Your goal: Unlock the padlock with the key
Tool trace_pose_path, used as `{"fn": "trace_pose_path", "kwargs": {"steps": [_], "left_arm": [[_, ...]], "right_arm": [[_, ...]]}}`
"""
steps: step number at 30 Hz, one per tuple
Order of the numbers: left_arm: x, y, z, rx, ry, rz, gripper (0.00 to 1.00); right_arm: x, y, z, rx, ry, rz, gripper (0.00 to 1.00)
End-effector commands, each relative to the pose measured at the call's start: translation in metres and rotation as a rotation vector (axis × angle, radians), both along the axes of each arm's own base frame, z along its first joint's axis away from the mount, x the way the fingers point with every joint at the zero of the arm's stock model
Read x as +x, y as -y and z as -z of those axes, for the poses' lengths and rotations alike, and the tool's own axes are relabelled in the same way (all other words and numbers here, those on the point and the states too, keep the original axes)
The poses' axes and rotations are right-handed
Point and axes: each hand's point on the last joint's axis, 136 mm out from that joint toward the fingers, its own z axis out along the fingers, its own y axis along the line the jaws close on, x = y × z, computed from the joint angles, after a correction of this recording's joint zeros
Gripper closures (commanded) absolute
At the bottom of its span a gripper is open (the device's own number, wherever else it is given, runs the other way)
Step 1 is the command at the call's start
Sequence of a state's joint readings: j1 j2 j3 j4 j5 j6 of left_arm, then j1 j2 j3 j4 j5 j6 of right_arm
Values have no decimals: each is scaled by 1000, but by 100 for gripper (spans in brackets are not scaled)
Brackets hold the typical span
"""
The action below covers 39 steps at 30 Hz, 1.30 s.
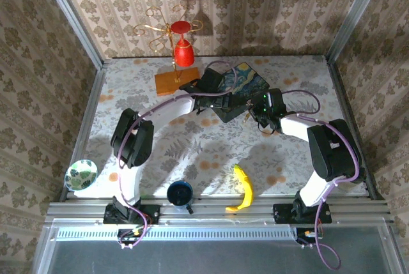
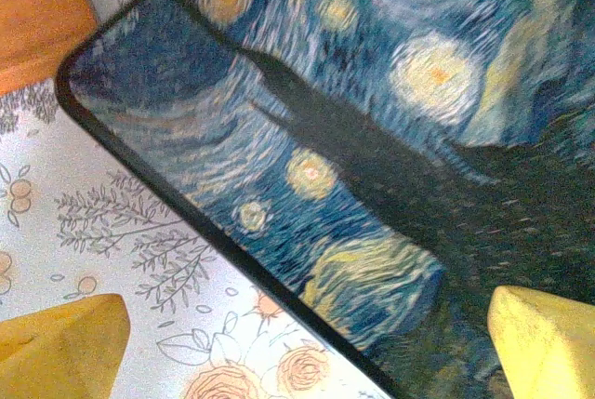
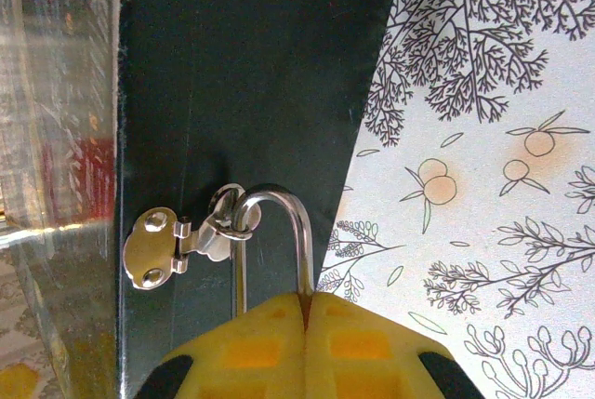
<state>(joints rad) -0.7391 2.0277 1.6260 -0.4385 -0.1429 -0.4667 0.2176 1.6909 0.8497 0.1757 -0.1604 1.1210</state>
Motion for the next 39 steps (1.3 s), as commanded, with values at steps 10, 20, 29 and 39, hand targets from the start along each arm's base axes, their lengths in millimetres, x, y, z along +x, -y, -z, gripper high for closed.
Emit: {"fn": "trace_pose_path", "kwargs": {"steps": [10, 20, 29, 39], "left_arm": [[-7, -28, 36, 174, -75, -15, 0], [-16, -40, 43, 196, -93, -22, 0], [-20, -43, 45, 198, -106, -25, 0], [-22, -46, 43, 199, -103, -29, 0]], "right_arm": [[3, 15, -4, -21, 6, 34, 100], [10, 17, -7, 5, 17, 74, 100], [14, 29, -14, -22, 39, 136, 100], [20, 33, -12, -27, 36, 163, 100]]}}
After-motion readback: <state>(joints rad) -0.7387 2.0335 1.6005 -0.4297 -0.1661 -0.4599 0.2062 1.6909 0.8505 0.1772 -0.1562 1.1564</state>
